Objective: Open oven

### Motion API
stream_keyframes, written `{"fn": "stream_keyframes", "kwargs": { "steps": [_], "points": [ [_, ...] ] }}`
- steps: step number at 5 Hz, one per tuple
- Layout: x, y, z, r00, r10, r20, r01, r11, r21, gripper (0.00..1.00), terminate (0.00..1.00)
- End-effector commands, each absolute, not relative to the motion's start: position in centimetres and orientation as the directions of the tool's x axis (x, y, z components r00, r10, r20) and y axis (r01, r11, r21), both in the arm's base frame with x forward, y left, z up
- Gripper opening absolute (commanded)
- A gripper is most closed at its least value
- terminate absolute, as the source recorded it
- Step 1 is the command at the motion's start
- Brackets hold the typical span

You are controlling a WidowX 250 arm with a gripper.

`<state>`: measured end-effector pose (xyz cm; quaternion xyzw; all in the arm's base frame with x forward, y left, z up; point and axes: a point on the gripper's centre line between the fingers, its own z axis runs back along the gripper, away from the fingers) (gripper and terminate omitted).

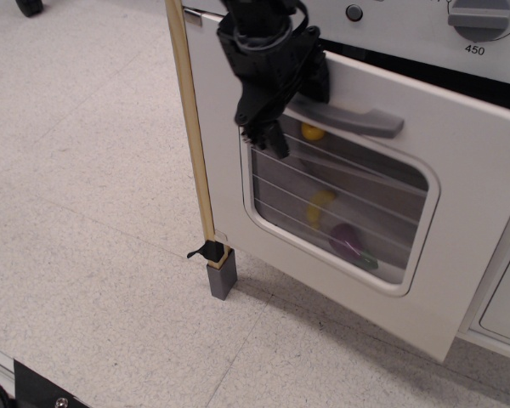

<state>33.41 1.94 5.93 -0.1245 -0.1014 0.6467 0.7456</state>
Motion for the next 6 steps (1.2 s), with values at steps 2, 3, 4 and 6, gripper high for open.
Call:
{"fn": "stream_keyframes", "kwargs": {
  "steps": [2, 3, 4, 6],
  "points": [
    [29.9, 6.9, 6.9, 0.269, 0.959, 0.090, -0.914, 0.284, -0.288, 1.00, 0.00],
    [30.6, 6.3, 8.5, 0.359, 0.932, 0.046, -0.894, 0.358, -0.269, 1.00, 0.00],
    [31.4, 4.3, 10.5, 0.405, 0.913, 0.050, -0.871, 0.402, -0.281, 1.00, 0.00],
    [31.4, 0.0, 14.3, 0.424, 0.905, -0.031, -0.860, 0.392, -0.326, 1.00, 0.00]
  ]
}}
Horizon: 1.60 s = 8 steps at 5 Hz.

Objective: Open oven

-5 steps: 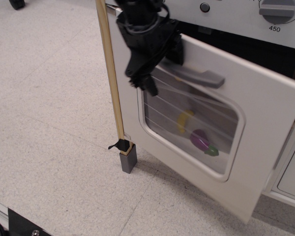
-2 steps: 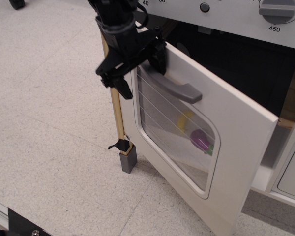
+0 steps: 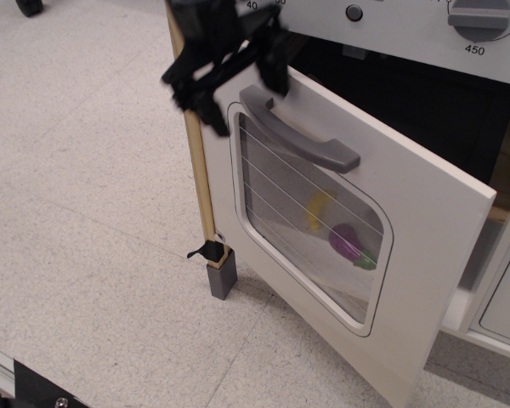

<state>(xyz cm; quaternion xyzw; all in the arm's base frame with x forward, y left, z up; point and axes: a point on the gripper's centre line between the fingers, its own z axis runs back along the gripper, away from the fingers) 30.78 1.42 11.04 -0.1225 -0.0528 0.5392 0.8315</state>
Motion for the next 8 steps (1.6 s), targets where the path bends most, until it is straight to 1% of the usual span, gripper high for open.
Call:
{"fn": "stream_keyframes", "kwargs": {
  "steps": [1, 2, 3, 4, 5, 6, 7, 8],
  "points": [
    [30.9, -3.4, 14.1, 0.401, 0.916, -0.014, -0.873, 0.377, -0.310, 1.00, 0.00],
    [30.6, -6.7, 13.1, 0.380, 0.924, -0.043, -0.897, 0.357, -0.261, 1.00, 0.00],
    [30.7, -8.2, 11.4, 0.360, 0.933, -0.017, -0.915, 0.350, -0.204, 1.00, 0.00],
    [30.6, -8.4, 10.3, 0.359, 0.933, -0.011, -0.921, 0.352, -0.168, 1.00, 0.00],
    [29.5, -7.4, 10.1, 0.381, 0.924, -0.020, -0.915, 0.374, -0.150, 1.00, 0.00],
    [28.2, -5.5, 10.1, 0.451, 0.892, 0.004, -0.886, 0.449, -0.115, 1.00, 0.00],
    [26.3, -2.7, 9.7, 0.581, 0.813, 0.026, -0.812, 0.582, -0.054, 1.00, 0.00],
    [24.8, -0.1, 9.1, 0.677, 0.731, 0.080, -0.735, 0.678, 0.021, 1.00, 0.00]
  ]
}}
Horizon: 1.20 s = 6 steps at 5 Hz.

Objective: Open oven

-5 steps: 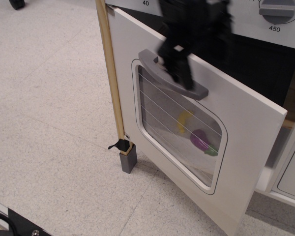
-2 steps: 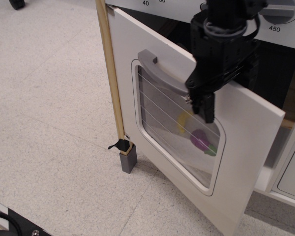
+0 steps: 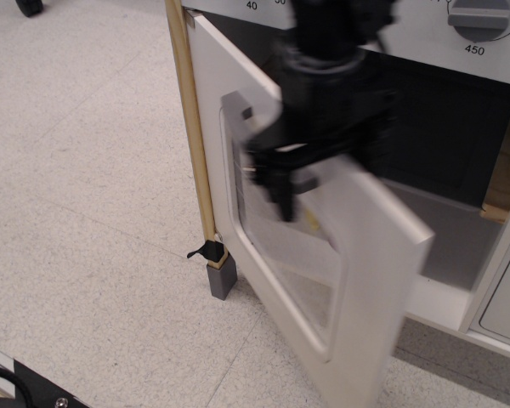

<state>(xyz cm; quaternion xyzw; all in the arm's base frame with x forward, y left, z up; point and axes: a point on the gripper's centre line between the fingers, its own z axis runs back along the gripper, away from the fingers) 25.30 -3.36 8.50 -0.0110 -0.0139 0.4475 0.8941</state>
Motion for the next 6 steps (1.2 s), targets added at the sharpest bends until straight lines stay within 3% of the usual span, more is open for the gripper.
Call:
{"fn": "stream_keyframes", "kwargs": {
  "steps": [1, 4, 6],
  "points": [
    [23.1, 3.1, 8.3, 0.760, 0.634, 0.141, -0.647, 0.759, 0.070, 1.00, 0.00],
    [20.0, 11.3, 8.7, 0.872, 0.468, 0.145, -0.485, 0.867, 0.116, 1.00, 0.00],
    [21.9, 9.6, 11.6, 0.862, 0.490, 0.132, -0.503, 0.859, 0.095, 1.00, 0.00]
  ]
}}
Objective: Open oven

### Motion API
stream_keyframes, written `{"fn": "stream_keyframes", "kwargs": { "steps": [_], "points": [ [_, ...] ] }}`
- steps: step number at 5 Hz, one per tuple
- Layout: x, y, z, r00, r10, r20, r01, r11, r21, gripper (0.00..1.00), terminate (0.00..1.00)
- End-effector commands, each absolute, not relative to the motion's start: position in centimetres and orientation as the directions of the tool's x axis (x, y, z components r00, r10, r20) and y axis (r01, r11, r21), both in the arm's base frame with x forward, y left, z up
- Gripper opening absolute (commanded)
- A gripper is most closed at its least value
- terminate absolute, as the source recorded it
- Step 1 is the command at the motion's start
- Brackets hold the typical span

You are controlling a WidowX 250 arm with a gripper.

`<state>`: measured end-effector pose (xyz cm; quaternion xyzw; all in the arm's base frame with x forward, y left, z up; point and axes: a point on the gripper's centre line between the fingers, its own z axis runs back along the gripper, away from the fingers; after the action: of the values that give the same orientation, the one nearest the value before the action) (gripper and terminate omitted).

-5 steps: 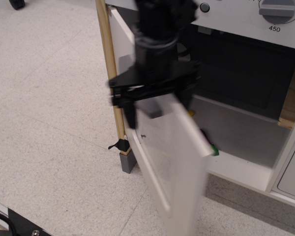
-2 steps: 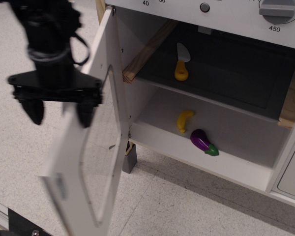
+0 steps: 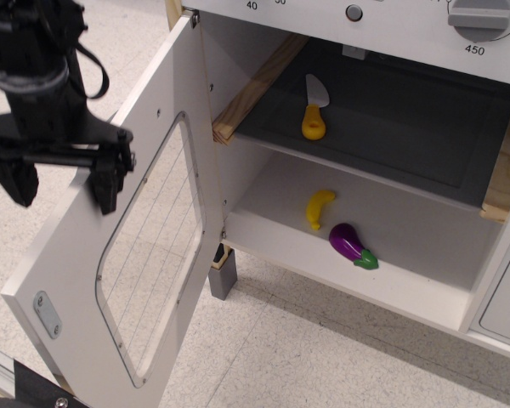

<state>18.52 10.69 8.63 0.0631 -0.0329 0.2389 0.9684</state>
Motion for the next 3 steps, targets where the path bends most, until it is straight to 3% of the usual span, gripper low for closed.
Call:
{"fn": "stream_keyframes", "kwargs": {
  "steps": [1, 2, 3],
  "points": [
    [23.2, 7.5, 13.3, 0.827, 0.544, 0.143, -0.554, 0.831, 0.044, 1.00, 0.00],
    [24.4, 5.2, 13.7, 0.796, 0.586, 0.149, -0.596, 0.802, 0.034, 1.00, 0.00],
    [24.4, 5.2, 13.7, 0.796, 0.586, 0.149, -0.596, 0.802, 0.034, 1.00, 0.00]
  ]
}}
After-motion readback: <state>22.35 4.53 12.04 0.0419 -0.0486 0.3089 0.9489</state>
